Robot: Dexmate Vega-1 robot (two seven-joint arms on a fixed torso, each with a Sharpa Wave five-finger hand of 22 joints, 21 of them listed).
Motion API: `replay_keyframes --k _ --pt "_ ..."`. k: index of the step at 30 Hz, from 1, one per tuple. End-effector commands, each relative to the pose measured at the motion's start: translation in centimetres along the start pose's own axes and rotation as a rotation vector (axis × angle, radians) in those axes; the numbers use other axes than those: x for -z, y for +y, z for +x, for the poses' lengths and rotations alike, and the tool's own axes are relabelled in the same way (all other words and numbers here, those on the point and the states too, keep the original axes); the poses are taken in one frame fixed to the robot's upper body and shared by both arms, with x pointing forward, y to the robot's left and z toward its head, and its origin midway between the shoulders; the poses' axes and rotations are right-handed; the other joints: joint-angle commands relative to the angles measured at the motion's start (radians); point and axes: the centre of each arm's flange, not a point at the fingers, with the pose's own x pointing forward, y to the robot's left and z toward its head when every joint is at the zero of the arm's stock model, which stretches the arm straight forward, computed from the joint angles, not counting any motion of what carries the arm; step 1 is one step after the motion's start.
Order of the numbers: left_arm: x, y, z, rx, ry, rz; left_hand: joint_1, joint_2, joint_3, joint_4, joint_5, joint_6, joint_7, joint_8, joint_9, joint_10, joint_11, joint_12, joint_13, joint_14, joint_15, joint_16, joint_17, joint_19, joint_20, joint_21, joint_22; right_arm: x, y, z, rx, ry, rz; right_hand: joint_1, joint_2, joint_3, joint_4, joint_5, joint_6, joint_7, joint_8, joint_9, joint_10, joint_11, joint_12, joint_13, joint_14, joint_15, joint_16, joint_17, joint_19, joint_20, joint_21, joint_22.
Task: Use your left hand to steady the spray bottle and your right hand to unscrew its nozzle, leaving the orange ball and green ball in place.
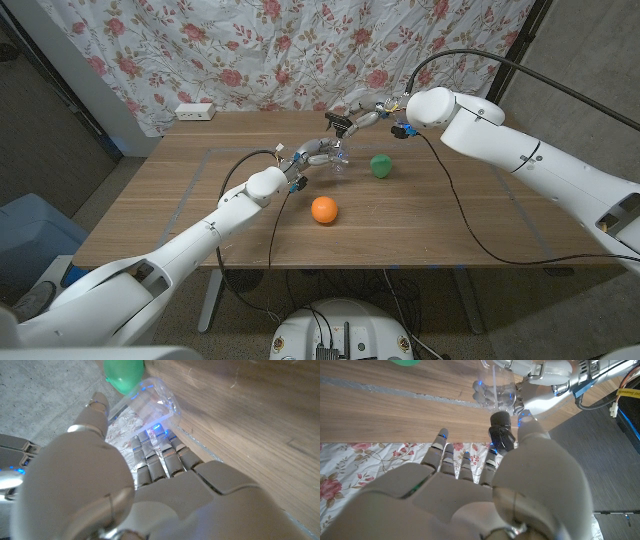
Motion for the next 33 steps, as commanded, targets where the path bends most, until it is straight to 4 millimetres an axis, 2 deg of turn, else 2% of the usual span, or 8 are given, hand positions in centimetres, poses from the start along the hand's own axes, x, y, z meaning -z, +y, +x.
replay_keyframes --k 1,3,5,11,20,33 --pt "0.0 0.0 0.2 0.004 -0.001 -0.001 -0.139 0.153 0.055 0.045 0.0 0.022 -0.004 0.011 0.005 0.036 -0.027 0.006 0.004 0.008 -0.105 0.006 0.004 0.004 -0.02 0.0 0.005 0.1 -0.3 0.1 -0.019 -0.003 -0.011 -0.05 -0.013 -0.023 0.011 0.009 -0.019 0.039 0.005 -0.003 -0.011 0.024 0.002 0.002 -0.012 0.004 -0.005 -0.001 -0.01 0.0 -0.002 0.002" --pt "0.0 0.0 0.3 0.006 -0.001 0.0 -0.139 0.152 0.054 0.045 0.0 0.023 -0.003 0.011 0.005 0.039 -0.029 0.007 0.004 0.008 -0.105 0.007 0.004 0.005 -0.02 0.0 0.005 0.0 -0.4 0.1 -0.019 -0.006 -0.012 -0.059 -0.016 -0.027 0.013 0.012 -0.019 0.049 0.006 -0.003 -0.013 0.029 0.003 0.002 -0.014 0.004 -0.006 -0.001 -0.013 0.0 -0.002 0.002" --pt "0.0 0.0 0.3 0.006 -0.002 -0.001 -0.139 0.152 0.055 0.045 0.0 0.023 -0.002 0.011 0.005 0.041 -0.028 0.008 0.005 0.009 -0.105 0.006 0.004 0.005 -0.02 0.0 0.005 -0.1 -0.4 0.2 -0.011 -0.009 -0.01 -0.085 -0.018 -0.035 0.02 0.019 -0.025 0.086 0.008 -0.004 -0.017 0.035 0.004 0.002 -0.017 0.004 -0.008 -0.003 -0.018 0.0 -0.002 0.002" --pt "0.0 -0.1 0.3 0.006 0.001 -0.002 -0.14 0.152 0.055 0.045 0.0 0.026 -0.003 0.012 0.005 0.043 -0.027 0.009 0.005 0.011 -0.106 0.007 0.004 0.006 -0.019 0.001 0.005 -0.3 -0.6 0.4 -0.011 -0.009 -0.013 -0.129 -0.019 -0.051 0.033 0.032 -0.017 0.143 0.015 -0.006 -0.018 0.055 0.009 0.003 -0.019 0.004 -0.008 -0.005 -0.021 0.0 0.0 0.003" --pt "0.0 0.0 0.4 0.004 0.001 -0.002 -0.141 0.152 0.057 0.045 0.0 0.028 -0.005 0.012 0.006 0.045 -0.028 0.009 0.006 0.013 -0.107 0.008 0.004 0.008 -0.018 0.001 0.005 -1.0 -0.6 0.7 0.002 0.031 -0.046 -0.166 -0.021 -0.064 0.044 0.043 -0.012 0.174 0.019 -0.006 -0.017 0.066 0.012 0.004 -0.019 0.004 -0.008 -0.006 -0.022 0.001 0.001 0.003" --pt "-0.1 -0.1 0.5 0.005 0.0 -0.001 -0.141 0.152 0.058 0.045 0.0 0.027 -0.002 0.01 0.006 0.047 -0.029 0.009 0.007 0.014 -0.107 0.009 0.005 0.009 -0.017 0.002 0.005 -1.3 -0.1 1.3 -0.018 0.059 -0.056 -0.183 -0.021 -0.071 0.049 0.051 -0.006 0.189 0.023 -0.005 -0.007 0.073 0.016 0.004 -0.015 0.005 -0.006 -0.007 -0.022 0.0 0.003 0.003"
